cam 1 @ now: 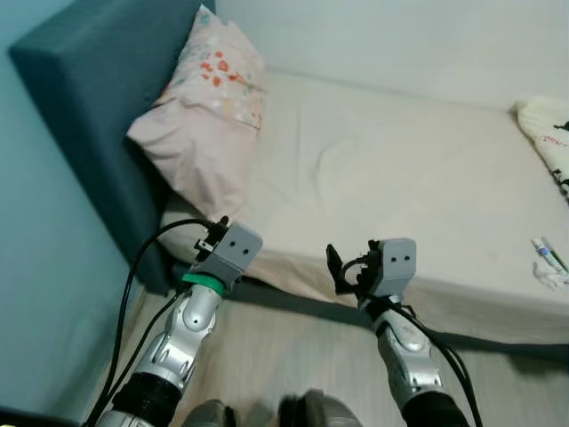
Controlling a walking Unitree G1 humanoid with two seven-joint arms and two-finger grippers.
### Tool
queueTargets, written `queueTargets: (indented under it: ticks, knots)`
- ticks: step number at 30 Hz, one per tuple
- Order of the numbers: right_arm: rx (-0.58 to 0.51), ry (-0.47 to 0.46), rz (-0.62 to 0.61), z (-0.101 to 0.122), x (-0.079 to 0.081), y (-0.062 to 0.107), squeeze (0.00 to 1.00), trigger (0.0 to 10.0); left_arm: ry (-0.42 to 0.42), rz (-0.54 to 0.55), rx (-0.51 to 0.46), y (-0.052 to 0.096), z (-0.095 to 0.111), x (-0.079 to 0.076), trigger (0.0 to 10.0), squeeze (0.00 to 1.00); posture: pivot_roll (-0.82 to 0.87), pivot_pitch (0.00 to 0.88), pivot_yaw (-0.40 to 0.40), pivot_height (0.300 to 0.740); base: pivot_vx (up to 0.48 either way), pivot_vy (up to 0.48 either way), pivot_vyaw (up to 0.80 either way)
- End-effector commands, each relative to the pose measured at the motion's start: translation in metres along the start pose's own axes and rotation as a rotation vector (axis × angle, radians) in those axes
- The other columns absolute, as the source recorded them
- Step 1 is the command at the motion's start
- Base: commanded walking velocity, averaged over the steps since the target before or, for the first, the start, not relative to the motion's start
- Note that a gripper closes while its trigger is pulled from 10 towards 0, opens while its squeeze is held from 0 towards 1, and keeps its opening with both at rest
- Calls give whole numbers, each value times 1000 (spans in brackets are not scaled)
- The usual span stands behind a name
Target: Clean up the room
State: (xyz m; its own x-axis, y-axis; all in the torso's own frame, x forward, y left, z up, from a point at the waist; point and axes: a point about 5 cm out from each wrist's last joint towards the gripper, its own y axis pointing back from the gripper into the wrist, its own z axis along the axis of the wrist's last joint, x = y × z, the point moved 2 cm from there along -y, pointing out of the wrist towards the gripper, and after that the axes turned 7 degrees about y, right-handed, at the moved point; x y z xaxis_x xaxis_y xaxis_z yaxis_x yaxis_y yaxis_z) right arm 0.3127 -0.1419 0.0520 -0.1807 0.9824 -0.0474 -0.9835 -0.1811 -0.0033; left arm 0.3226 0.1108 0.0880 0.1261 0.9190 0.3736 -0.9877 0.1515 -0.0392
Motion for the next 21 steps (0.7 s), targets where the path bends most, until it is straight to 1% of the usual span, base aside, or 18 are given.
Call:
queueTargets:
  ticks: [1, 4, 5, 7, 9, 11, 13, 15, 17, 19, 20, 21]
  knots:
    - [20, -5, -18, -6, -5, 4, 0, 10000, 7, -15, 5, 2, -2, -6, 10000, 0, 51, 30, -25, 740, -390, 0, 0]
    - [28, -7, -24, -7, -6, 4, 0, 10000, 13, -21, -1, 2, -1, -7, 10000, 0, 51, 30, -25, 740, -326, 0, 0]
    - [32, -11, -29, -8, -6, 4, 0, 10000, 50, -33, 15, 2, -3, -8, 10000, 0, 57, 34, -23, 740, 0, 0, -775]
    - [37, -16, -35, -9, -6, 4, 0, 10000, 197, -60, 88, 2, -8, -12, 10000, 0, 57, 34, -23, 740, 0, 0, -781]
    - [37, -16, -35, -9, -6, 4, 0, 10000, 197, -60, 88, 2, -8, -12, 10000, 0, 57, 34, -23, 740, 0, 0, -781]
    - [46, -17, -41, -12, -8, 5, 0, 10000, 339, -48, 164, 1, -16, -9, 10000, 0, 58, 32, -22, 740, 0, 0, -781]
    - [55, -13, -43, -14, -10, 6, 0, 10000, 405, -27, 212, 2, -23, -4, 10000, 0, 58, 32, -22, 740, 0, 0, -781]
    - [63, -7, -44, -16, -11, 6, 0, 10000, 422, -28, 229, 2, -28, -1, 10000, 0, 58, 27, -23, 740, 0, 0, -781]
    - [66, -4, -44, -16, -12, 7, 0, 10000, 421, -27, 236, 2, -29, 1, 10000, 0, 58, 27, -23, 740, 0, 0, -784]
    - [65, 0, -42, -16, -12, 7, 0, 10000, 416, -15, 227, 1, -30, 7, 10000, 0, 59, 21, -24, 740, 0, 0, -788]
    - [65, 0, -42, -16, -12, 7, 0, 10000, 416, -15, 227, 1, -30, 7, 10000, 0, 59, 21, -24, 740, 0, 0, -788]
    - [60, 2, -41, -15, -12, 6, 0, 10000, 417, -11, 221, 1, -30, 11, 10000, 0, 59, 21, -24, 740, 0, 0, -788]
